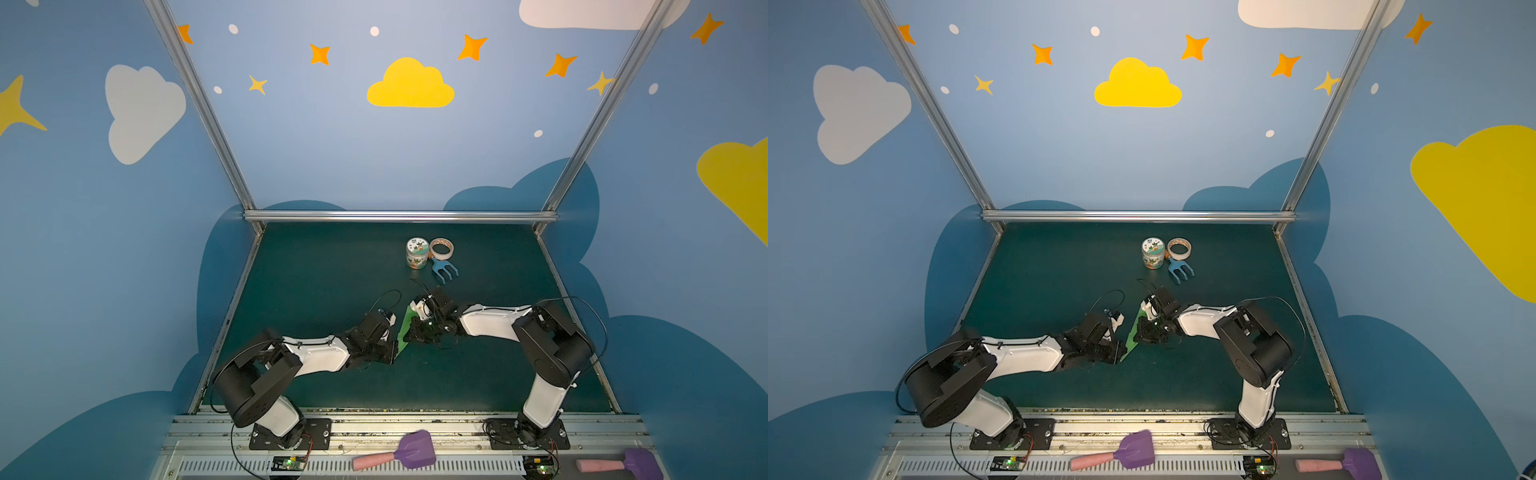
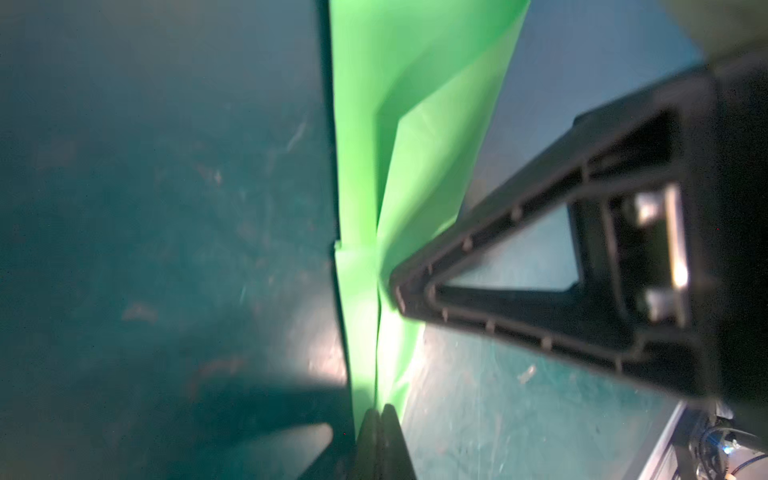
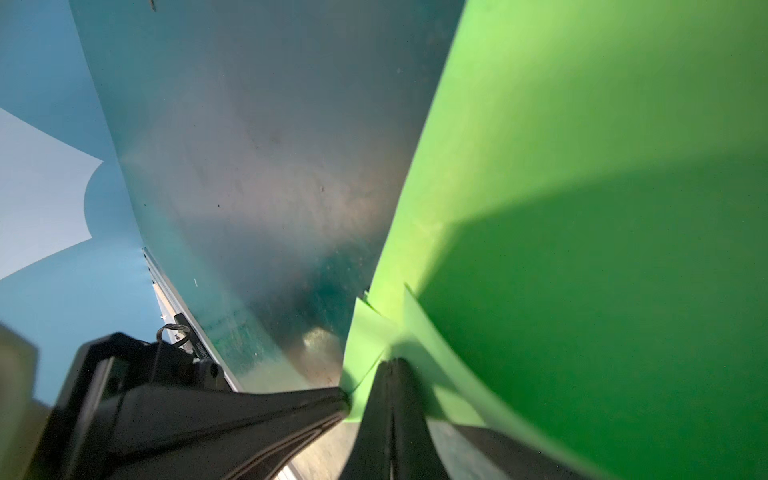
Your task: Fold a paper plane with a square sheet of paper (fold left side to right side)
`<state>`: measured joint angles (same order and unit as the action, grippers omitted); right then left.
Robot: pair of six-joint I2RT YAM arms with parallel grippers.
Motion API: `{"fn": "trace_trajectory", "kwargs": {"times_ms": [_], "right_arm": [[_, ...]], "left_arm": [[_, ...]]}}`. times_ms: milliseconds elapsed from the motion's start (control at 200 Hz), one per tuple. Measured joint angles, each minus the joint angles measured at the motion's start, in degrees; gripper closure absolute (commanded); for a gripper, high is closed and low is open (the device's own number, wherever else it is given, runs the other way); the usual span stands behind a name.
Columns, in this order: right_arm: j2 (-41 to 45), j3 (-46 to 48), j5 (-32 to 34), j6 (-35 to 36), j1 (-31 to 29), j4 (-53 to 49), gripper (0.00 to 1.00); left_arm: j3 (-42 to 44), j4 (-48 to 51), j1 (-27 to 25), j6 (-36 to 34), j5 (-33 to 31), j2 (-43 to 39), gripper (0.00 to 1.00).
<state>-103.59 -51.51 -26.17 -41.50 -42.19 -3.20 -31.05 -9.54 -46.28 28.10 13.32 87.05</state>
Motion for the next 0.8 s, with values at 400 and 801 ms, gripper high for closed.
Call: {"fn": "trace_trajectory", "kwargs": {"times_ms": [400, 801], "right_arm": [[0.0, 0.2, 0.0, 0.0, 0.0, 0.2, 1.0], [0.0, 0.4, -0.3, 0.0, 0.1, 0.6, 1.0]], "left_arm": [[6.1, 4.6, -4.1, 5.8, -6.2, -10.4, 0.97], [-4.9, 8.2, -3.5, 3.0, -6.8, -4.6, 0.97]]}}
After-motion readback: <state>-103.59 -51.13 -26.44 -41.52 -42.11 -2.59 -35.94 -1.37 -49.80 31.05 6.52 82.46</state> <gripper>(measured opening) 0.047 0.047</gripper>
